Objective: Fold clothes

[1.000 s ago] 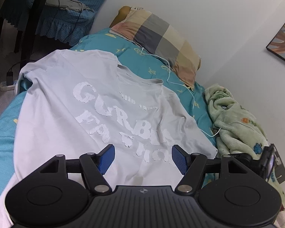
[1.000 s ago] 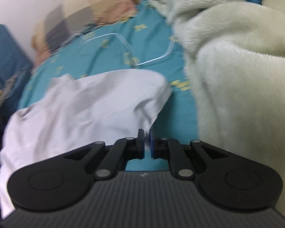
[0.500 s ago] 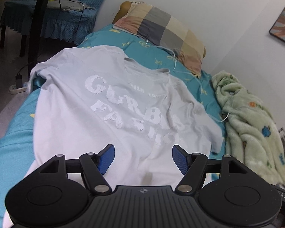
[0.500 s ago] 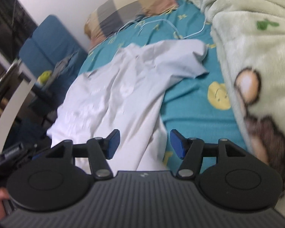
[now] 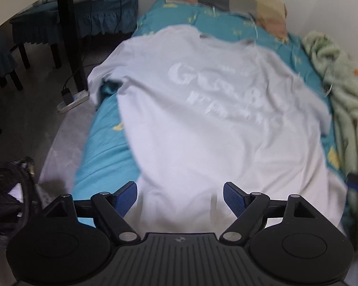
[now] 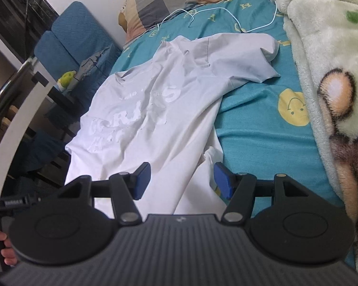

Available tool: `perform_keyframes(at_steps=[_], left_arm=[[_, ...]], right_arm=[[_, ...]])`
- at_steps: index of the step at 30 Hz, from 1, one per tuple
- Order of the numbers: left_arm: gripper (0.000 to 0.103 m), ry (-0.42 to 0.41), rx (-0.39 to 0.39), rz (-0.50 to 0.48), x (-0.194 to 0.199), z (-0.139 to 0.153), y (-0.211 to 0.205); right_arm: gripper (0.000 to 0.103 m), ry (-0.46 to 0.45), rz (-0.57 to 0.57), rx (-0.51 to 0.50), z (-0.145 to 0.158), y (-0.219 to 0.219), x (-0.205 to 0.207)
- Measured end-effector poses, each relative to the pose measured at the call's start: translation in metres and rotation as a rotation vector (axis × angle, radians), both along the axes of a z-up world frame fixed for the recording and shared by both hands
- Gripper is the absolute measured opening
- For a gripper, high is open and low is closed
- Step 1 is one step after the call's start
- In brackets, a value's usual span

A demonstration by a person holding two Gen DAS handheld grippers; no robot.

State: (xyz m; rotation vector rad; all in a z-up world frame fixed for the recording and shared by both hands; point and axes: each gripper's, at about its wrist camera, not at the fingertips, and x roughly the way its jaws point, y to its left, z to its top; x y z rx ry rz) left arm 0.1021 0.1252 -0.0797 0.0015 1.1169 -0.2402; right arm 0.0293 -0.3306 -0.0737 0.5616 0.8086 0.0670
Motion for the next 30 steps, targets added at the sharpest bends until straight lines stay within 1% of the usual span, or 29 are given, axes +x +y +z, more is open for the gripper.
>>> perform_keyframes(at_steps=[1,3,4,5,7,10,13,16,18,20,22,25,28,29,30], left_arm=[[0.082,0.028,0.016,-0.024,-0.001,-0.002,0.006],[0.083,0.083,0.008,-0.034,-0.002,-0.006,0.022],[0.083,0.11,0.0,-0.035,-0.003,-0.008,0.03],[0.083,0.13,-0.029,-0.026,-0.002,-0.009,0.038],[0.083,0.155,-0.102,-0.002,-0.001,-0.007,0.053],[0.083,0.191,-0.123,-0.031,-0.003,-0.006,0.056],[0.084,0.222,-0.126,-0.086,-0.006,-0.006,0.051],[0.084,0.253,-0.09,-0.201,-0.009,-0.011,0.043],[0.084,0.275,-0.08,-0.257,-0.009,-0.018,0.041],[0.084,0.313,-0.096,-0.288,-0.008,-0.028,0.04],[0.084,0.358,-0.103,-0.328,-0.008,-0.039,0.039],[0.084,0.426,-0.102,-0.38,-0.009,-0.05,0.038],[0.081,0.488,-0.083,-0.43,-0.016,-0.058,0.04],[0.079,0.502,-0.087,-0.439,-0.018,-0.06,0.041],[0.072,0.513,-0.096,-0.441,-0.019,-0.061,0.042]], right_arm=[[0.061,0.004,0.003,0.002,-0.002,-0.001,0.002],[0.062,0.016,0.011,0.006,-0.005,0.0,0.005],[0.067,0.021,0.016,0.011,-0.006,0.001,0.006],[0.072,0.023,0.022,0.015,-0.007,0.002,0.007],[0.073,0.025,0.04,0.017,-0.007,0.004,0.009],[0.073,0.03,0.073,0.007,-0.005,0.008,0.011],[0.073,0.039,0.116,0.016,0.003,0.008,0.011],[0.073,0.057,0.212,-0.007,0.016,0.01,0.015],[0.073,0.101,0.291,-0.097,0.022,0.016,0.018],[0.073,0.154,0.368,-0.202,0.025,0.021,0.021],[0.073,0.241,0.456,-0.269,0.021,0.024,0.025],[0.073,0.382,0.584,-0.313,0.003,0.024,0.027],[0.072,0.504,0.673,-0.327,-0.015,0.028,0.029],[0.072,0.532,0.684,-0.331,-0.021,0.03,0.028],[0.072,0.559,0.695,-0.334,-0.026,0.032,0.029]])
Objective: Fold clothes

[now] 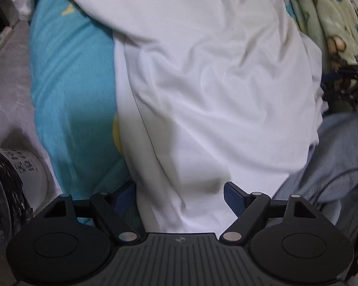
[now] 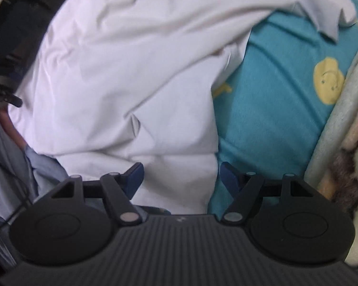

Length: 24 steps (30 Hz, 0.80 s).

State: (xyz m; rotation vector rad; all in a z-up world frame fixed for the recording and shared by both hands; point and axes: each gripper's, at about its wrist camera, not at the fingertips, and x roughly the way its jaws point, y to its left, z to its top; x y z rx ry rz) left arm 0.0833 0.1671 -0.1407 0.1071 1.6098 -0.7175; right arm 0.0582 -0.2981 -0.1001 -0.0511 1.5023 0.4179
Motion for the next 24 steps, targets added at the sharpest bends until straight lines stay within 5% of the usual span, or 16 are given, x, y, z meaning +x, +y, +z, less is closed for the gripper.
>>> perform_keyframes(at_steps=[2,3,6,8,16,24], left_arm=[[0.061,0.01,-0.007,-0.003,-0.002,-0.001,0.002],[0.047,0.009,-0.003,-0.014,-0.003,-0.001,0.001],[0.008,-0.035,0.032,-0.052,-0.009,0.005,-0.003],[0.005,-0.061,0.037,-0.048,-0.011,0.014,-0.001],[0.004,-0.141,-0.048,0.067,-0.03,0.07,0.028],[0.005,-0.174,-0.026,0.231,-0.042,0.063,0.059]], right_arm=[[0.069,0.043,0.024,-0.012,-0.01,0.008,0.0],[0.064,0.057,0.046,-0.027,-0.014,0.014,-0.001],[0.034,0.06,0.159,-0.096,-0.012,0.036,-0.014],[0.012,0.075,0.219,-0.102,-0.004,0.045,-0.024],[0.007,0.031,0.312,-0.156,0.056,0.058,-0.067],[0.009,-0.003,0.177,-0.114,0.054,0.046,-0.073]])
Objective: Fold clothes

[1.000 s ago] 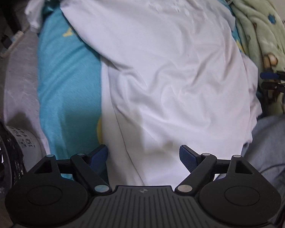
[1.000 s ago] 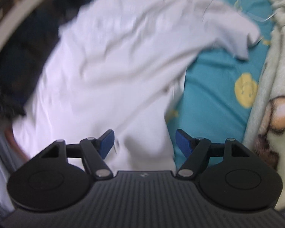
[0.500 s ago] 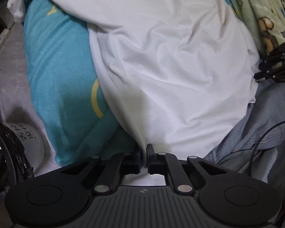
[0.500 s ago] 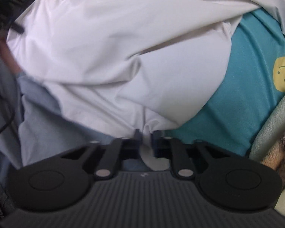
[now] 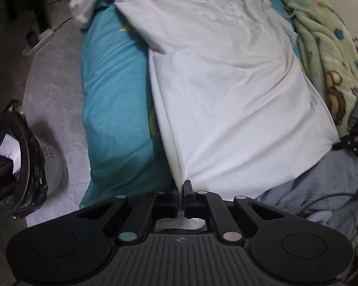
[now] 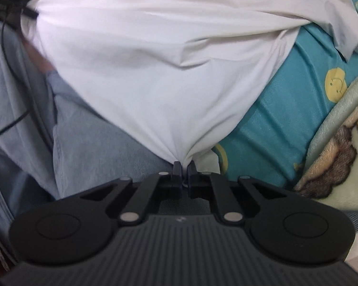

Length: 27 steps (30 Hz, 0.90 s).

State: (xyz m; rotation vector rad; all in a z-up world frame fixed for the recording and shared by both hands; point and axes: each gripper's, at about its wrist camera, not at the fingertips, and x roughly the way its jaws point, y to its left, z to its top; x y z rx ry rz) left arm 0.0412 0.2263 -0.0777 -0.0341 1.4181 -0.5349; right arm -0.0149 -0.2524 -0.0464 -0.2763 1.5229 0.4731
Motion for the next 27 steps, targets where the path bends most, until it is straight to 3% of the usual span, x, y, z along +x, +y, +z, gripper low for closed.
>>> perform_keyframes(at_steps=[2,4,9,13,15,18,21,22,23,25,27], left_arm=[[0.008,-0.018,-0.016,0.024,-0.002,0.004,0.003],[0.021,-0.048,-0.017,0.043,-0.004,0.013,0.006],[0.039,-0.175,0.023,0.063,-0.007,0.034,-0.006],[0.054,-0.302,0.052,0.05,-0.006,0.052,-0.039],[0.059,-0.378,0.071,0.047,-0.003,0.061,-0.062],[0.07,-0.46,0.034,0.075,0.007,0.071,-0.092],[0.074,-0.536,-0.008,0.123,0.019,0.075,-0.128],[0.079,-0.549,-0.026,0.14,0.024,0.073,-0.141],[0.081,-0.558,-0.04,0.157,0.027,0.071,-0.154],[0.087,-0.577,-0.068,0.19,0.035,0.068,-0.179],[0.089,-0.581,-0.059,0.2,0.046,0.057,-0.199]], right_arm=[[0.01,-0.029,-0.072,0.05,0.003,-0.009,0.0],[0.011,-0.058,-0.139,0.118,0.014,-0.02,-0.001],[0.011,-0.195,-0.323,0.299,0.047,-0.052,-0.003],[0.011,-0.333,-0.476,0.334,0.058,-0.082,0.017],[0.011,-0.388,-0.589,0.362,0.052,-0.098,0.032],[0.011,-0.43,-0.772,0.429,0.03,-0.117,0.058],[0.012,-0.469,-0.894,0.484,0.009,-0.121,0.081],[0.019,-0.476,-0.941,0.503,0.001,-0.124,0.089],[0.038,-0.474,-1.0,0.533,-0.008,-0.127,0.096],[0.064,-0.455,-1.122,0.591,-0.027,-0.135,0.108],[0.069,-0.451,-1.241,0.618,-0.045,-0.143,0.119]])
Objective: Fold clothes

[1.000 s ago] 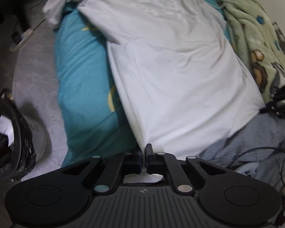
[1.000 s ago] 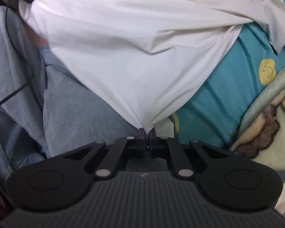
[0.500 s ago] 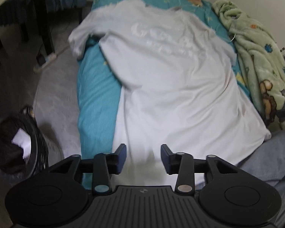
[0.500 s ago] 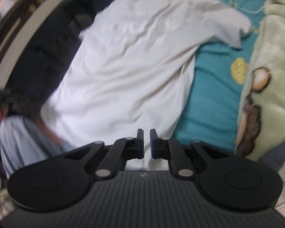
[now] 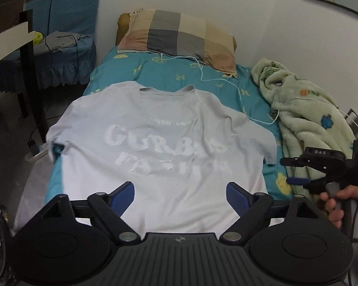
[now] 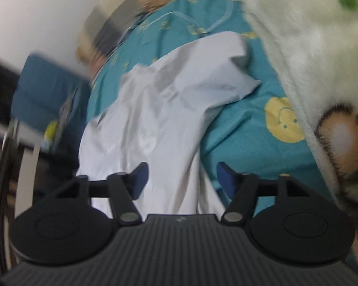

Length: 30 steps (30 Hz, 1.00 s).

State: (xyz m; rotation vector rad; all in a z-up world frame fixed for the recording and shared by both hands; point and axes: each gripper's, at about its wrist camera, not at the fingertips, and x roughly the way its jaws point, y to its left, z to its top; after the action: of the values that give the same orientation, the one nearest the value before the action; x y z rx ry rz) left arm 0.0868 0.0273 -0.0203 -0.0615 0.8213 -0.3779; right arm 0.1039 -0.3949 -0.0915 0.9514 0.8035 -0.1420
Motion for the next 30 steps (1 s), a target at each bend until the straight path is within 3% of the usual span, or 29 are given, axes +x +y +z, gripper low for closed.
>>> perform_keyframes(at_steps=[5,8,13,19,23,24,25,26,27,30], left_arm=[[0.097,-0.026,0.043,0.049,0.024,-0.033,-0.024],[0.097,-0.003,0.052,0.083,0.039,-0.057,-0.018],[0.097,-0.007,0.091,0.09,0.058,-0.075,-0.011],[0.098,-0.037,0.122,0.095,0.068,-0.077,-0.009],[0.098,-0.004,0.101,0.111,0.078,-0.085,0.0],[0.098,0.0,0.097,0.112,0.08,-0.085,0.002],[0.098,-0.003,0.095,0.115,0.08,-0.084,0.004],[0.098,-0.009,0.091,0.12,0.081,-0.082,0.006],[0.098,-0.017,0.086,0.126,0.081,-0.079,0.009],[0.098,-0.035,0.051,0.144,0.079,-0.068,0.018]], right_arm=[[0.07,-0.053,-0.176,0.157,-0.048,-0.018,0.025],[0.07,-0.079,-0.254,0.182,-0.076,-0.026,0.039],[0.07,-0.174,-0.301,0.09,-0.084,-0.03,0.075],[0.07,-0.216,-0.384,-0.05,-0.097,-0.039,0.114],[0.069,-0.236,-0.381,-0.151,-0.1,-0.047,0.135],[0.066,-0.232,-0.37,-0.187,-0.097,-0.047,0.14],[0.05,-0.222,-0.361,-0.227,-0.092,-0.045,0.145],[0.024,-0.213,-0.352,-0.267,-0.087,-0.044,0.149],[0.014,-0.203,-0.344,-0.308,-0.082,-0.041,0.153],[0.011,-0.238,-0.322,-0.483,-0.05,-0.022,0.156]])
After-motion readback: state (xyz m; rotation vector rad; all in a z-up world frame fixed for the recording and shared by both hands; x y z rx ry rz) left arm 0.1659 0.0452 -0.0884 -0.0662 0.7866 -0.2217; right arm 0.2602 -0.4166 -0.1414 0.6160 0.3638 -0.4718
